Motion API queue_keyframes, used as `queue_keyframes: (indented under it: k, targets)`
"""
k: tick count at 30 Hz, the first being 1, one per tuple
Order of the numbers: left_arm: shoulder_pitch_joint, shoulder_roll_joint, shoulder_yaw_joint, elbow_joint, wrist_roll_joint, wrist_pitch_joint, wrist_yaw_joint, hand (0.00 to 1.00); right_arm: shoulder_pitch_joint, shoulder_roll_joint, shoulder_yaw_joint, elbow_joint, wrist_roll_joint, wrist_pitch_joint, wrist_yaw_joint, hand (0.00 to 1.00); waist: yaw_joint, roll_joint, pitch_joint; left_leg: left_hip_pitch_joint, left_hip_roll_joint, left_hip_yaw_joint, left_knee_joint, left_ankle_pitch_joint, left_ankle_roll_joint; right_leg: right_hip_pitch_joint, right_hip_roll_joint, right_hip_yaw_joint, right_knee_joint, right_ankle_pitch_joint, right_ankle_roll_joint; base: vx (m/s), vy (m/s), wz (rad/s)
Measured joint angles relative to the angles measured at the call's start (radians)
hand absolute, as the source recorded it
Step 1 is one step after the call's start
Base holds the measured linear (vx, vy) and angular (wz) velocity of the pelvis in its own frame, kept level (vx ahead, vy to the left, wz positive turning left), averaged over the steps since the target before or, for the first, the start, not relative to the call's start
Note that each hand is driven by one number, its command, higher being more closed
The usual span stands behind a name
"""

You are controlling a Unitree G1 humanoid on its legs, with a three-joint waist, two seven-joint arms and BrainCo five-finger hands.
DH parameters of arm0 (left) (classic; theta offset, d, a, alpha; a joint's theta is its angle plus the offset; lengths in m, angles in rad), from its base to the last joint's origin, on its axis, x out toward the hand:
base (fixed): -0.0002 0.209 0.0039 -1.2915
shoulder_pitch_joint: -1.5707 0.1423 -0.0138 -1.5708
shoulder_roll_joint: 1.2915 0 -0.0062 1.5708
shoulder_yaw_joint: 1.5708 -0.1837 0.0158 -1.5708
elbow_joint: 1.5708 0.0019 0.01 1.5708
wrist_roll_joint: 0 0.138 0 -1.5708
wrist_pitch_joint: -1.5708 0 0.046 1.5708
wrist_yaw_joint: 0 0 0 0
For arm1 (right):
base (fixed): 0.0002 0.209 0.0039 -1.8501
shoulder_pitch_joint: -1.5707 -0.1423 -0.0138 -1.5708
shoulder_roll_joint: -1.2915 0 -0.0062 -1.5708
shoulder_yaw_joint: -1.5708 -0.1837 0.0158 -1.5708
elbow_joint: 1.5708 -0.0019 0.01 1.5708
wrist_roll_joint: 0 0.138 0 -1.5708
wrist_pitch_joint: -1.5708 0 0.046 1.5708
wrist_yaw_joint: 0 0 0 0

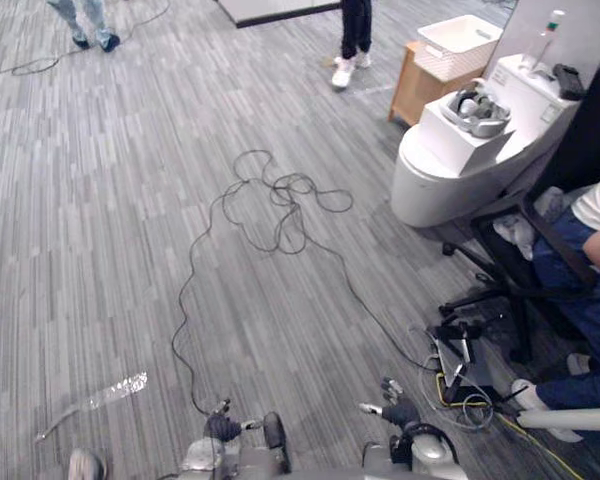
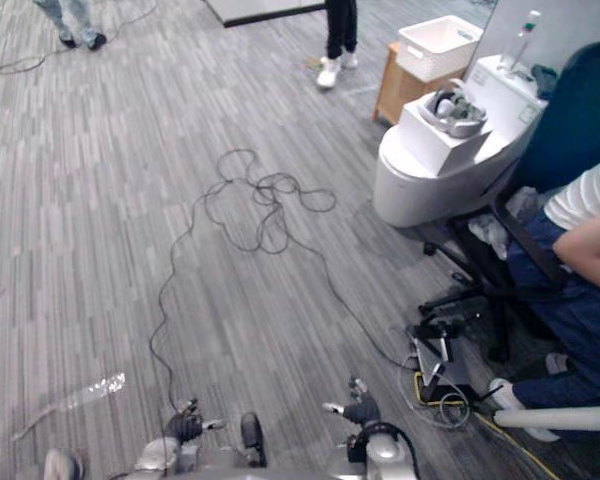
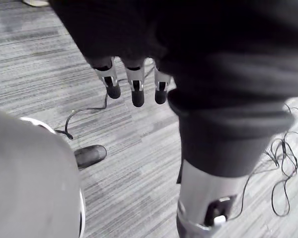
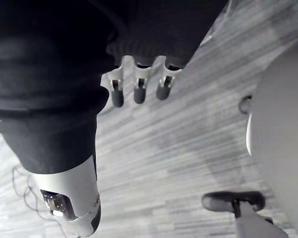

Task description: Organize washtable

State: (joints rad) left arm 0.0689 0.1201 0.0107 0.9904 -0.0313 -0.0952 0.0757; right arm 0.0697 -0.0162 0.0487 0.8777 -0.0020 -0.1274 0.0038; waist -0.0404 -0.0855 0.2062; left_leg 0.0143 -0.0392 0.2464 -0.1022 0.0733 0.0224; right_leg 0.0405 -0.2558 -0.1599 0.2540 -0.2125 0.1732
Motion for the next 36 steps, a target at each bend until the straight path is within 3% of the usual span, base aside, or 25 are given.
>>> queue_keyframes:
  k: [1, 2, 3, 4, 6, 10, 13, 14, 15, 17, 20, 21, 22, 24, 25, 27, 36]
  targets:
    - [0.000, -0.009, 0.003, 0.000, -0.005, -0.001, 0.005, 0.00, -0.005, -0.002, 0.001, -0.008, 0.000, 0.000, 0.001, 0.00, 0.000, 0.006, 0.003, 0.001, 0.004, -0.014, 0.006, -0.009, 0.011, -0.054, -0.003, 0.004, 0.117, 0.021, 0.005, 0.17, 0.089, 0.33]
    - [-0.004, -0.009, 0.011, -0.001, -0.005, -0.001, 0.011, 0.00, -0.010, -0.007, -0.001, -0.024, 0.000, -0.001, 0.001, 0.00, 0.001, 0.020, 0.016, 0.012, 0.022, -0.028, 0.008, -0.017, 0.020, -0.123, 0.002, 0.012, 0.235, 0.033, -0.021, 0.15, 0.106, 0.30]
    - [-0.010, -0.013, 0.021, 0.002, -0.006, 0.004, 0.013, 0.00, -0.011, -0.011, 0.001, -0.038, 0.000, -0.003, 0.001, 0.00, -0.003, 0.034, 0.025, 0.016, 0.046, -0.042, 0.014, -0.031, 0.017, -0.152, 0.021, 0.030, 0.251, -0.007, -0.062, 0.21, 0.096, 0.28]
    - [-0.010, -0.015, 0.023, 0.001, -0.009, 0.003, 0.014, 0.00, -0.011, -0.010, 0.010, -0.047, 0.001, -0.004, 0.002, 0.00, 0.000, 0.036, 0.026, 0.024, 0.078, -0.057, 0.045, -0.065, 0.010, -0.202, 0.052, 0.033, 0.252, -0.035, -0.046, 0.22, 0.077, 0.25]
    - [-0.008, -0.016, 0.023, 0.005, -0.014, 0.003, 0.013, 0.00, 0.002, -0.013, 0.009, -0.065, 0.002, -0.004, 0.003, 0.00, -0.001, 0.035, 0.026, 0.051, 0.092, -0.076, 0.068, -0.096, -0.009, -0.244, 0.067, 0.058, 0.247, -0.037, -0.036, 0.24, 0.043, 0.38]
    - [0.001, -0.014, 0.028, 0.011, -0.016, 0.000, 0.013, 0.00, 0.023, -0.023, 0.010, -0.091, 0.014, -0.017, 0.002, 0.00, -0.020, 0.023, 0.019, 0.065, 0.066, -0.154, 0.149, -0.160, -0.057, -0.297, 0.059, 0.103, 0.222, -0.028, -0.031, 0.28, -0.038, 0.91]
    - [0.013, -0.001, 0.034, -0.010, -0.021, 0.001, 0.012, 0.00, 0.029, -0.007, 0.010, -0.085, 0.013, -0.017, 0.001, 0.00, -0.024, -0.017, -0.011, 0.017, 0.059, -0.145, 0.236, -0.209, -0.113, -0.299, 0.075, 0.067, 0.126, 0.101, -0.097, 0.36, -0.189, 0.85]
    - [0.013, -0.020, 0.039, -0.011, -0.027, 0.003, 0.012, 0.00, 0.012, -0.016, 0.008, -0.078, 0.013, -0.017, -0.002, 0.00, -0.013, 0.037, -0.006, 0.001, 0.111, -0.117, 0.274, -0.232, -0.130, -0.279, 0.115, 0.048, 0.109, 0.109, -0.113, 0.34, -0.233, 0.13]
    - [0.015, -0.044, 0.041, -0.012, -0.027, 0.003, 0.012, 0.00, 0.014, -0.033, 0.007, -0.081, 0.014, -0.021, -0.004, 0.00, -0.013, 0.071, -0.006, -0.003, 0.141, -0.077, 0.312, -0.235, -0.144, -0.242, 0.138, 0.038, 0.068, 0.112, -0.125, 0.33, -0.218, -0.08]
    - [0.014, -0.053, 0.036, -0.011, -0.027, 0.003, 0.012, 0.00, 0.017, -0.044, -0.003, -0.072, 0.011, -0.016, -0.009, 0.00, -0.034, 0.074, 0.000, 0.011, 0.163, -0.016, 0.334, -0.246, -0.159, -0.155, 0.139, 0.017, 0.022, 0.105, -0.136, 0.28, -0.149, 0.31]
    - [0.013, -0.073, 0.007, -0.038, -0.027, -0.001, 0.012, 0.00, 0.034, -0.071, -0.025, -0.058, 0.009, -0.016, -0.021, 0.00, -0.036, 0.082, -0.003, 0.014, 0.164, 0.043, 0.254, -0.218, -0.175, -0.066, 0.123, -0.030, -0.028, 0.105, -0.136, 0.20, -0.068, 0.33]
    - [0.011, -0.081, -0.008, -0.038, -0.027, -0.001, 0.011, 0.00, 0.035, -0.080, -0.026, -0.042, 0.006, -0.016, -0.022, 0.00, -0.036, 0.103, -0.009, -0.004, 0.181, 0.065, 0.215, -0.096, -0.172, -0.053, 0.141, -0.038, -0.047, 0.103, -0.133, 0.10, 0.034, 0.10]
    - [0.008, -0.081, -0.008, -0.038, -0.027, -0.001, 0.011, 0.00, 0.034, -0.080, -0.033, -0.035, 0.008, -0.014, -0.022, 0.00, -0.036, 0.111, -0.010, -0.004, 0.185, 0.074, 0.217, -0.106, -0.124, -0.043, 0.148, -0.039, -0.057, 0.099, -0.127, 0.09, 0.075, 0.04]
    - [0.006, -0.070, -0.006, -0.034, -0.027, 0.000, 0.012, 0.00, 0.036, -0.063, -0.041, -0.033, 0.007, -0.014, -0.023, 0.00, -0.037, 0.093, -0.013, 0.024, 0.172, 0.072, 0.168, -0.101, -0.116, -0.027, 0.145, -0.042, -0.079, 0.101, -0.120, 0.04, 0.086, 0.06]
    - [0.006, -0.056, -0.005, -0.033, -0.027, 0.000, 0.011, 0.00, 0.036, -0.044, -0.045, -0.024, 0.002, -0.013, -0.023, 0.00, -0.035, 0.071, -0.018, 0.034, 0.159, 0.070, 0.136, -0.084, -0.111, -0.024, 0.137, -0.049, -0.088, 0.104, -0.114, 0.00, 0.063, 0.16]
    - [0.007, -0.049, -0.004, -0.033, -0.027, 0.001, 0.011, 0.00, 0.038, -0.029, -0.054, -0.016, -0.002, -0.013, -0.023, 0.00, -0.037, 0.059, -0.021, 0.038, 0.150, 0.062, 0.130, -0.082, -0.111, -0.006, 0.131, -0.060, -0.109, 0.111, -0.104, 0.00, 0.052, 0.18]
    - [0.040, -0.038, 0.016, -0.007, -0.025, 0.002, 0.012, 0.00, 0.020, -0.028, -0.070, 0.033, -0.026, 0.001, -0.021, 0.00, -0.031, 0.063, -0.030, 0.124, 0.121, 0.059, 0.008, -0.020, -0.096, 0.049, 0.125, -0.071, -0.153, 0.133, -0.085, -0.04, 0.023, 0.04]
